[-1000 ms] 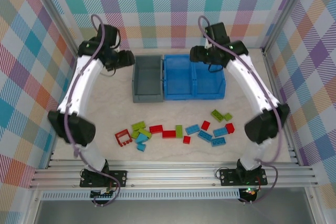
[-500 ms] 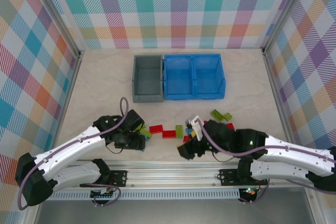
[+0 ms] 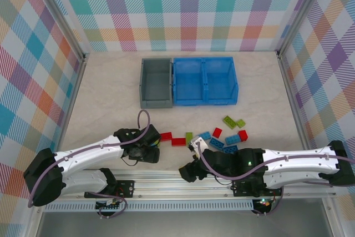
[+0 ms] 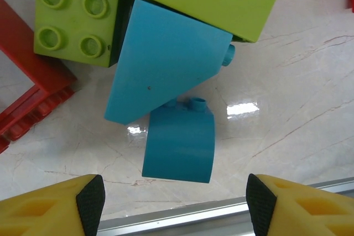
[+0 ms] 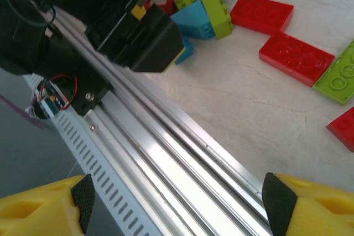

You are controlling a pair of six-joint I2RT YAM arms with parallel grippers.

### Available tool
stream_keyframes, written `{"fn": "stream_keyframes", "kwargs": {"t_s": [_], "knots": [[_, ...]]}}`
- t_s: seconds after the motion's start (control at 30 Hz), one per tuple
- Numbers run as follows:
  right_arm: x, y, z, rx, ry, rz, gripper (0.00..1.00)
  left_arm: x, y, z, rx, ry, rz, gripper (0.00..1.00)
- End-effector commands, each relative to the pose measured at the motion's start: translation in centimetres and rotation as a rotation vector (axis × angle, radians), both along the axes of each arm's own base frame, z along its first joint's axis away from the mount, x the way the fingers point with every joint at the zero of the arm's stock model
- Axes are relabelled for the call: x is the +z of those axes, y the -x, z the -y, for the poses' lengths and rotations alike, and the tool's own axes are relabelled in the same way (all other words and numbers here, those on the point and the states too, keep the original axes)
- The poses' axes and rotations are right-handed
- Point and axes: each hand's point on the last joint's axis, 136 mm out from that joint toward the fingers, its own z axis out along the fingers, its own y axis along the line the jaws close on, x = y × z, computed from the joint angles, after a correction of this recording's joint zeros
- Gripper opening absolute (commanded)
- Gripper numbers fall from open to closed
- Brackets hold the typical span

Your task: Sort the legos into containers by color

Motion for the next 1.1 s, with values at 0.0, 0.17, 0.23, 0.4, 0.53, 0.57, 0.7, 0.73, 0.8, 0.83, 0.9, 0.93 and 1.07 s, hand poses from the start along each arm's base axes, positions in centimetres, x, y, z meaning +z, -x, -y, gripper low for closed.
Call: {"fn": "stream_keyframes", "kwargs": {"t_s": [0.0,0.17,0.23,0.4,0.53,0.57,0.7,0.73,0.8,0.83,0.9,0.93,1.07], "knots": [[0.6,-0.8,0.2,-0.058,-0.036,0.022,0.82,-0.9,0.0,0.1,0.002,-0.012,0.003,0.70],[0.3,-1.0,1.1,-0.081,-0.020,0.022,0.82,-2.1,-0.7,0.3,-0.003,-0.046,0.012,0.66],[0.1,-1.1,1.4,-0.091,-0.021,0.016,0.82,-2.7,-0.9,0.6,-0.009,-0.060,0.004,0.63],[-0.2,-1.2,1.6,-0.107,-0.024,0.007,0.82,-3.9,-1.4,0.9,-0.022,-0.106,-0.007,0.48],[-0.2,-1.4,1.7,-0.119,-0.018,0.012,0.82,-3.3,-1.6,0.8,-0.015,-0.112,0.005,0.35],[0.0,-1.6,1.9,-0.130,-0.015,0.018,0.82,-2.6,-1.7,1.0,-0.013,-0.106,0.014,0.33],[1.5,-3.3,2.6,-0.191,-0.008,0.046,0.81,1.7,-1.6,2.1,-0.005,-0.042,0.034,0.30],[2.4,-3.9,2.6,-0.200,-0.024,0.064,0.81,3.2,-1.7,2.6,-0.004,-0.011,0.041,0.30],[4.4,-5.0,2.2,-0.209,-0.072,0.102,0.80,6.1,-2.4,3.3,-0.003,0.028,0.078,0.30],[5.5,-5.6,1.9,-0.214,-0.098,0.124,0.80,7.7,-3.0,3.6,-0.004,0.044,0.096,0.31],[7.6,-7.0,1.3,-0.232,-0.135,0.163,0.79,10.0,-4.6,4.1,0.001,0.068,0.116,0.31],[8.4,-7.9,1.1,-0.249,-0.147,0.179,0.79,11.1,-5.7,4.3,0.008,0.078,0.128,0.31],[10.7,-11.7,0.1,-0.325,-0.194,0.190,0.78,13.2,-12.1,3.8,0.082,0.092,0.173,0.31]]}}
